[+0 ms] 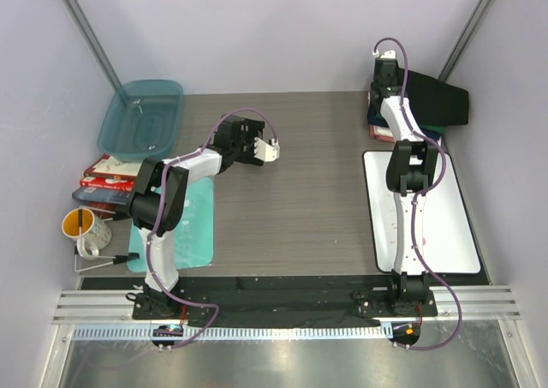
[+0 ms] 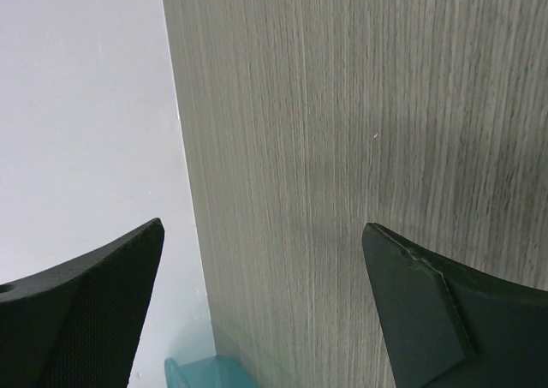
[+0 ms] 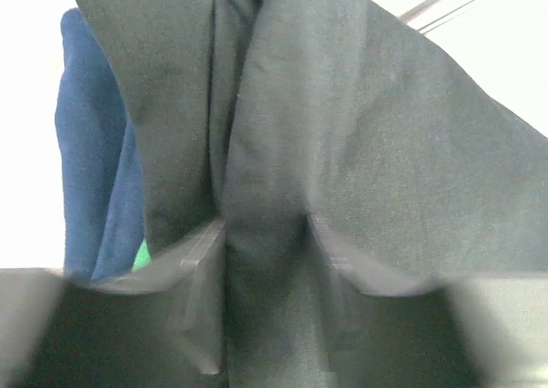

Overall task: Fold and stack the t-shirts
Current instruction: Put the neatly folded tshirt into the corner of the board with the right arm

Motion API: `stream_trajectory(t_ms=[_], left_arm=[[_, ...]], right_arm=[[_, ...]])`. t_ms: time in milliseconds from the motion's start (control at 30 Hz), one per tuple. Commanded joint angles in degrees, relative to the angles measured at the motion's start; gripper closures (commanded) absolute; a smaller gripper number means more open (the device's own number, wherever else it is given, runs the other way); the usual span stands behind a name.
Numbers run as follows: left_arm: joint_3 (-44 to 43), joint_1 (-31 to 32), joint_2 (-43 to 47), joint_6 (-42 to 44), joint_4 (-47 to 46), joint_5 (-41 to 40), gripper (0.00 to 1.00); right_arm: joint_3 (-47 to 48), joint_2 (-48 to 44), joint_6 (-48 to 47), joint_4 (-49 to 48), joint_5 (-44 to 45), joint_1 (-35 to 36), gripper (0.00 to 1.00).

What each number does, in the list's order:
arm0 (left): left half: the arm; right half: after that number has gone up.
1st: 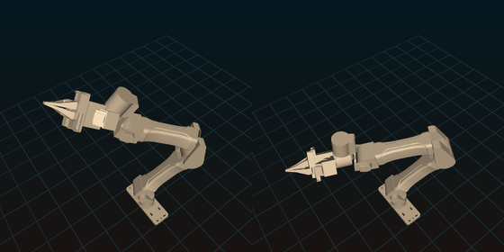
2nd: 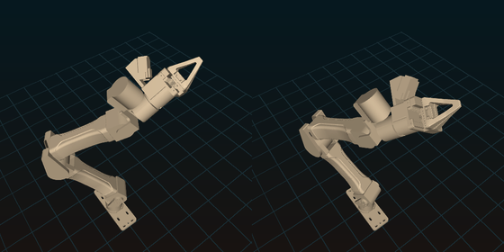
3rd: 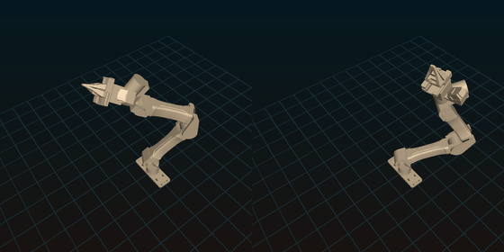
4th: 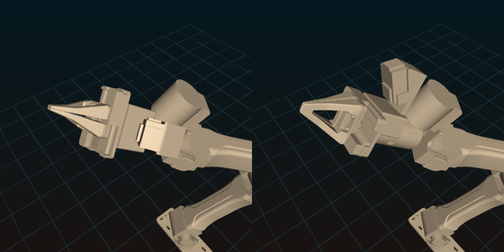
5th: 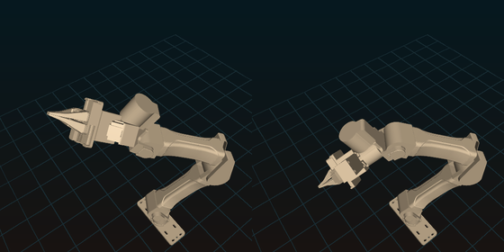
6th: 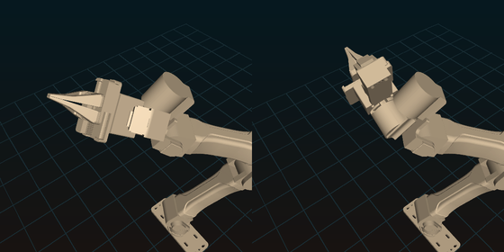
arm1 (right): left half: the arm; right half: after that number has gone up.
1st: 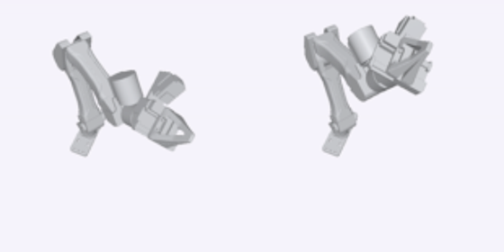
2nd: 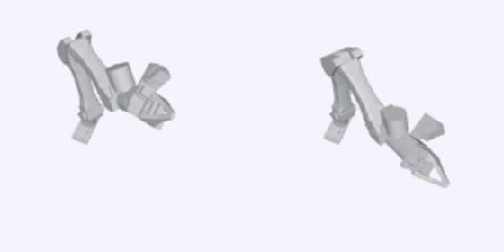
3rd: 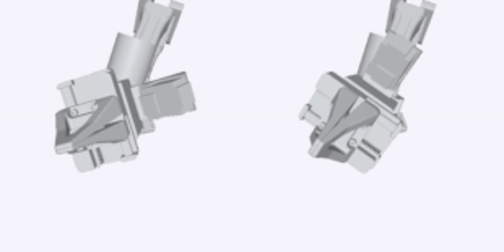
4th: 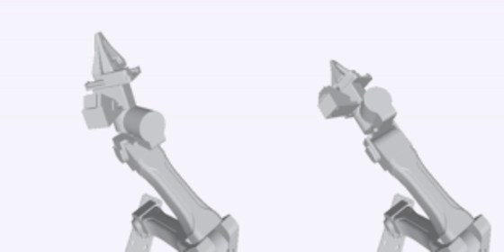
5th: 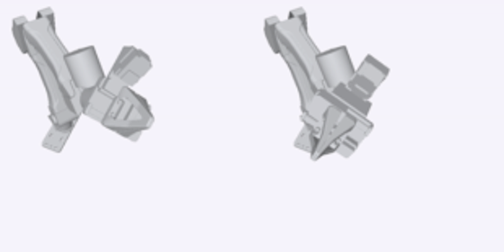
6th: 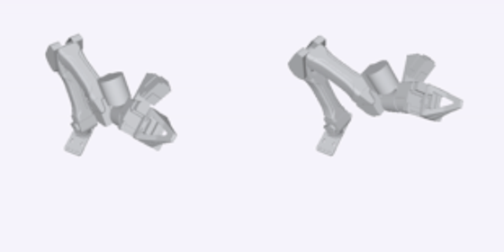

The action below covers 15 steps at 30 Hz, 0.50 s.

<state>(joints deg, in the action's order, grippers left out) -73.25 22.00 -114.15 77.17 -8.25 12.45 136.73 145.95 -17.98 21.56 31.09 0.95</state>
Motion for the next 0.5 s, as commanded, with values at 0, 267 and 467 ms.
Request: stream_trajectory(t_ms=[0, 267, 467], left_arm=[[-1.5, -0.1, 1.2, 0.4, 0.8, 0.1, 0.02], [-3.7, -0.1, 0.2, 1.2, 2.5, 0.1, 0.02], [-5.5, -0.1, -0.6, 1.9, 3.3, 0.4, 0.02]], right_arm=[[2.7, 1.2, 1.1, -0.1, -1.8, -0.2, 0.76], [1.4, -1.1, 0.8, 0.6, -9.9, 0.0, 0.99], [-5.8, -7.0, 2.1, 1.2, -15.5, 1.9, 0.99]])
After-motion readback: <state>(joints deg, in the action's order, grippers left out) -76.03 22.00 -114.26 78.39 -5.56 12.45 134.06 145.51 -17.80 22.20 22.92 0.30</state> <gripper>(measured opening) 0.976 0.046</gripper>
